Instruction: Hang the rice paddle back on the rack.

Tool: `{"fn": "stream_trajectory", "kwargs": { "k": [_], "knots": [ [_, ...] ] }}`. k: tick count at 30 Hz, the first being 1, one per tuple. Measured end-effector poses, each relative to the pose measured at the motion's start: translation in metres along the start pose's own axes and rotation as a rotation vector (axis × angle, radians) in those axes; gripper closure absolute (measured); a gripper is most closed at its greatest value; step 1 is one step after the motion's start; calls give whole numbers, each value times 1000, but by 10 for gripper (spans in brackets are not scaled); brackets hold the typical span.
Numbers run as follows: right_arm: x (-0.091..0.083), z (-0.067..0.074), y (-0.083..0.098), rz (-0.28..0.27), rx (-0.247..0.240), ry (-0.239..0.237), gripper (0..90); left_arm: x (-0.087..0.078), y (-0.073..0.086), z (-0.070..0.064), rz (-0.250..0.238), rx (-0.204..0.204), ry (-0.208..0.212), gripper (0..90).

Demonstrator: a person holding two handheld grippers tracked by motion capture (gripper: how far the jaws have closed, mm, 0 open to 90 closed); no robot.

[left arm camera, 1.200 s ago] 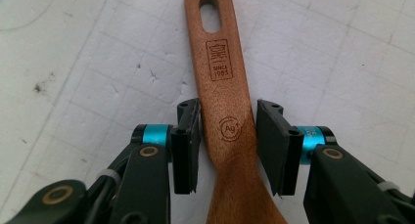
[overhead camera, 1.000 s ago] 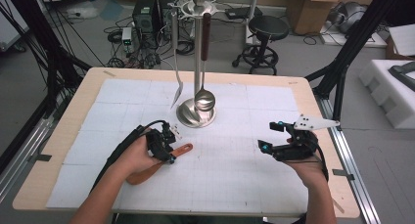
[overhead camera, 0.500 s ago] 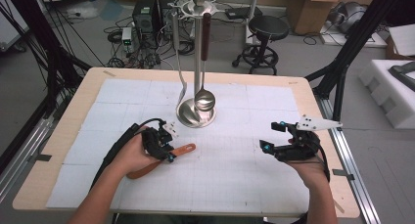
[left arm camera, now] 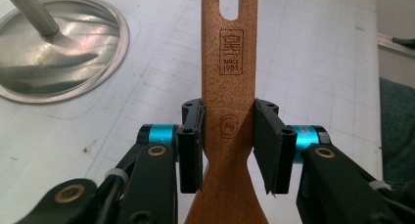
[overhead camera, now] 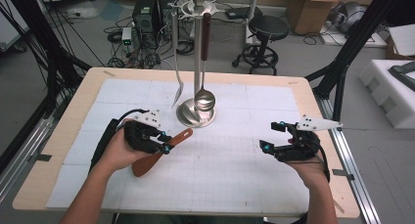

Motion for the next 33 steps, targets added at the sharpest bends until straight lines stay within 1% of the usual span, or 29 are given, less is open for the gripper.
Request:
{"fn": "stream_trajectory", "kwargs": {
  "k": [1, 2, 3, 4, 5, 6, 7, 8, 9, 10, 11, 12, 13, 14, 15, 17, 18, 19, 20, 21, 22, 23, 25, 28, 30, 31, 32, 33],
  "knots": [
    [0, 0, 0, 0, 1, 1, 152, -2, -1, 0, -12, -1, -1, 657],
    [0, 0, 0, 1, 2, 0, 152, -3, -2, -1, -16, -7, 8, 658],
    [0, 0, 0, 2, 2, 1, 152, -5, -4, -1, -20, 5, -4, 658],
    [1, 0, 0, 2, 0, 1, 152, -7, -5, -1, -30, -1, 9, 658],
    [1, 0, 0, 3, 4, -2, 152, -9, -8, -1, -30, 8, 14, 657],
    [1, 0, 0, 3, 0, -1, 152, -11, -10, -2, -33, 10, 9, 658],
    [1, 0, 0, 4, 1, -2, 152, -12, -12, -2, -36, 8, 16, 658],
    [1, 0, 0, 4, 1, -2, 152, -14, -14, -2, -32, 13, 12, 658],
    [1, 0, 0, 4, 1, -2, 152, -18, -18, -3, -38, 20, 4, 658],
    [1, 0, 0, 4, 2, -2, 152, -21, -20, -3, -40, 17, 12, 658],
    [0, 0, 0, 2, 1, -2, 152, -25, -24, -3, -49, 26, -1, 658],
    [0, 0, 0, 0, 2, -2, 152, -27, -26, -3, -51, 21, 5, 658],
    [0, 0, 0, 0, 1, -2, 152, -31, -29, -3, -55, 28, 8, 658],
    [0, 0, 0, 0, -1, -3, 152, -35, -33, -4, -70, 29, -1, 658],
    [0, 0, 0, -1, -2, -3, 152, -41, -37, -4, -76, 32, 9, 658],
    [0, 1, -1, -3, -3, -4, 152, -49, -44, -3, -99, 42, -5, 658],
    [0, 1, -1, -3, -3, -4, 152, -53, -48, -3, -105, 41, 2, 658],
    [0, 1, -1, -1, -2, -4, 152, -57, -53, -3, -110, 54, -9, 658],
    [0, 1, -1, -1, -3, -5, 152, -61, -57, -3, -125, 54, -6, 658],
    [0, 1, -1, 0, -3, -4, 153, -65, -61, -3, -129, 59, -4, 658],
    [0, 1, -1, -2, -3, -5, 152, -68, -66, -3, -141, 67, -10, 658],
    [0, 1, -1, -4, -4, -5, 152, -72, -70, -3, -144, 65, -8, 657],
    [0, 1, -1, -2, -1, -5, 152, -79, -78, -2, -153, 75, -25, 658],
    [-1, 1, -1, -5, -3, -3, 152, -88, -89, -1, -172, 86, -31, 658],
    [-1, 1, -1, -5, -2, -4, 152, -94, -94, 0, -195, 92, -40, 658],
    [-1, 1, -1, -5, -1, -4, 152, -97, -96, 1, -205, 92, -36, 658],
    [-1, 0, -1, -3, 0, -4, 152, -99, -98, 2, -223, 97, -48, 658],
    [-1, 0, -1, -2, -1, -3, 152, -102, -100, 3, -243, 94, -53, 658]
  ]
}}
Point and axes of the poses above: each handheld gripper's, and its own axes: x roughly forward along the jaws, y roughly out of its underside, z roughly to its left, the point moved 3 cm from there along x, roughly forward along the jaws, and after that the axes turned 7 degrees about y, right-handed, at the moved point
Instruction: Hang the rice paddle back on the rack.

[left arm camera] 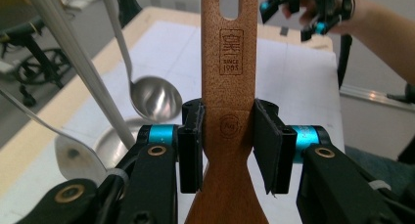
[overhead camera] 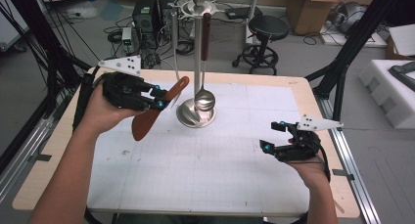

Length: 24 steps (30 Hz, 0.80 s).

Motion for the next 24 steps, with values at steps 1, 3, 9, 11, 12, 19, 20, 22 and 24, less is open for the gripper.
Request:
{"fn": "stream_trajectory", "kwargs": {
  "k": [1, 3, 9, 11, 12, 19, 20, 22, 24],
  "knots": [
    [0, 0, 0, -1, -1, 0, 152, -1, -1, 1, -11, -6, 7, 657],
    [0, 0, 0, 2, 1, -2, 152, -3, -4, 4, -29, -4, -4, 657],
    [0, 0, 0, -1, 1, -1, 152, -13, -12, 13, -88, -6, -15, 658],
    [0, 0, 0, -2, 0, -1, 153, -19, -17, 16, -131, -6, -22, 658],
    [0, 0, 0, -3, 1, -2, 152, -22, -20, 18, -143, -7, -24, 658],
    [-1, -1, 0, -5, 5, 0, 152, -29, -34, 31, -217, -12, -43, 658],
    [-1, -1, 0, -6, 5, 0, 152, -29, -35, 33, -222, -17, -43, 658],
    [-1, -1, 0, -5, 3, -2, 152, -30, -38, 38, -247, -19, -54, 658],
    [-1, -1, 0, -5, 2, -3, 152, -32, -40, 42, -269, -30, -58, 658]
  ]
}}
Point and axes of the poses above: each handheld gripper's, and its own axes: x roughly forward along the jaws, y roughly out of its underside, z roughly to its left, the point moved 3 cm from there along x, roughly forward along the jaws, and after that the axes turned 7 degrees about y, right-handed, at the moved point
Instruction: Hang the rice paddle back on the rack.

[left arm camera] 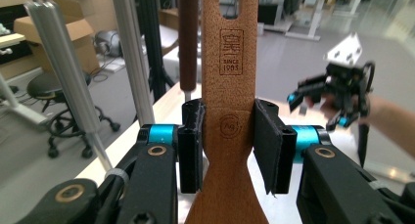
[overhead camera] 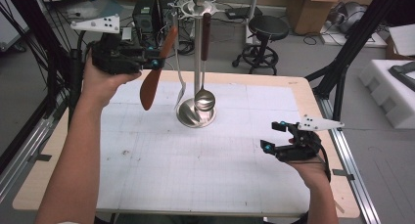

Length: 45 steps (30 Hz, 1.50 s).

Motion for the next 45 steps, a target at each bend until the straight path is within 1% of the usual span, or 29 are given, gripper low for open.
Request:
{"fn": "stream_trajectory", "kwargs": {
  "k": [1, 2, 3, 5, 6, 8, 9, 10, 12, 13, 17, 19, 20, 22, 24, 26, 32, 33, 34, 36, 41, 42, 45],
  "knots": [
    [0, 0, 0, -2, -2, -1, 152, -1, -1, 2, -10, -2, -5, 658],
    [0, 0, 0, -1, -1, -1, 152, 0, -2, 5, -23, -13, -2, 658],
    [0, 0, 0, -1, -1, -1, 153, -1, -3, 7, -33, -20, -13, 657],
    [0, 0, 0, -2, -2, -2, 153, 0, -5, 11, -38, -28, -12, 658],
    [0, 0, 0, -1, 0, -1, 153, 0, -6, 13, -40, -27, -26, 658],
    [0, 1, 0, 0, 1, -2, 152, 1, -6, 14, -38, -29, -20, 658],
    [0, 0, -1, -3, -2, -2, 153, 2, -7, 16, -43, -31, -30, 657],
    [0, 1, -1, -3, -3, -2, 152, 2, -7, 17, -43, -35, -24, 658],
    [0, 0, -1, -2, -2, -2, 152, 4, -8, 18, -39, -33, -38, 657],
    [0, 0, -1, -2, -2, -2, 152, 6, -8, 19, -32, -36, -35, 657],
    [0, 0, -1, -4, -3, -3, 153, 10, -10, 25, -25, -43, -57, 657],
    [0, 0, -1, -5, 0, -3, 152, 12, -10, 27, -25, -51, -55, 657],
    [-1, 0, -1, -4, 3, -4, 153, 13, -10, 28, -21, -47, -63, 658],
    [-1, -1, -1, -6, 3, -2, 152, 15, -10, 29, -16, -53, -61, 658],
    [-1, -1, 0, -6, 6, -4, 153, 16, -10, 31, -13, -51, -68, 657],
    [-1, -1, 0, -5, 7, -3, 152, 17, -9, 32, -24, -56, -69, 657],
    [-1, -2, 0, -5, 6, -3, 152, 23, -8, 35, -20, -58, -67, 657],
    [-1, -2, 0, -4, 7, -4, 152, 24, -8, 35, -13, -60, -65, 657],
    [-1, -2, 0, -6, 8, -3, 153, 26, -8, 36, -13, -59, -69, 657],
    [-1, -2, 0, -4, 7, -2, 152, 29, -7, 38, -12, -69, -62, 657],
    [-2, -2, 0, -4, 10, -3, 153, 33, -6, 40, -14, -75, -56, 656],
    [-2, -2, 0, -5, 10, -3, 153, 34, -5, 41, -13, -82, -48, 655],
    [-2, -2, 0, -6, 8, 0, 153, 38, -4, 42, -8, -96, -52, 651]
  ]
}}
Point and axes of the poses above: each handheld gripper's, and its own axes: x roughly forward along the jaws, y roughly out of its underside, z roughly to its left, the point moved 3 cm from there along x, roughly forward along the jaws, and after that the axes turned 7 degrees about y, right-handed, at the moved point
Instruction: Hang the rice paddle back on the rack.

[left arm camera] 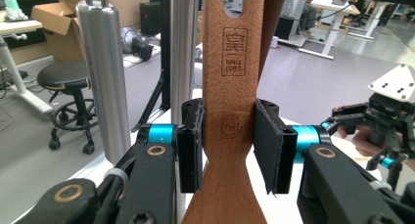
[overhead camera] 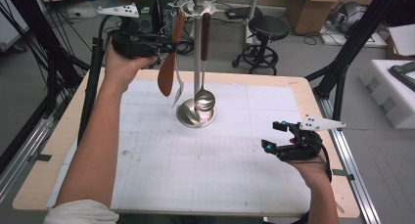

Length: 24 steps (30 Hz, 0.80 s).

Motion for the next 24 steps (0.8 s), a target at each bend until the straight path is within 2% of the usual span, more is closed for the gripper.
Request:
{"fn": "stream_trajectory", "kwargs": {
  "k": [4, 6, 8, 12, 15, 17, 22, 24],
  "knots": [
    [0, 1, 0, -2, -2, -1, 153, 5, 0, 0, 4, -1, -7, 649],
    [0, 1, 0, -2, -4, -1, 153, 6, 1, 2, 13, -11, -31, 634],
    [-1, 1, 0, -2, 1, 0, 153, 6, 2, 6, 28, -24, -60, 582],
    [-1, -1, 1, 1, -2, 2, 153, 3, 3, 5, 33, -24, -65, 529],
    [0, 0, 0, 3, -5, 0, 153, 2, 2, 2, 35, -13, -55, 477],
    [1, 1, 0, 4, -11, -1, 153, 1, 2, -2, 44, 0, -21, 473],
    [1, 3, -1, 5, -19, -2, 153, 1, 4, -13, 98, 34, 5, 421],
    [0, 4, -2, 8, -20, -3, 153, -1, 5, -17, 90, 40, 10, 389]
  ]
}}
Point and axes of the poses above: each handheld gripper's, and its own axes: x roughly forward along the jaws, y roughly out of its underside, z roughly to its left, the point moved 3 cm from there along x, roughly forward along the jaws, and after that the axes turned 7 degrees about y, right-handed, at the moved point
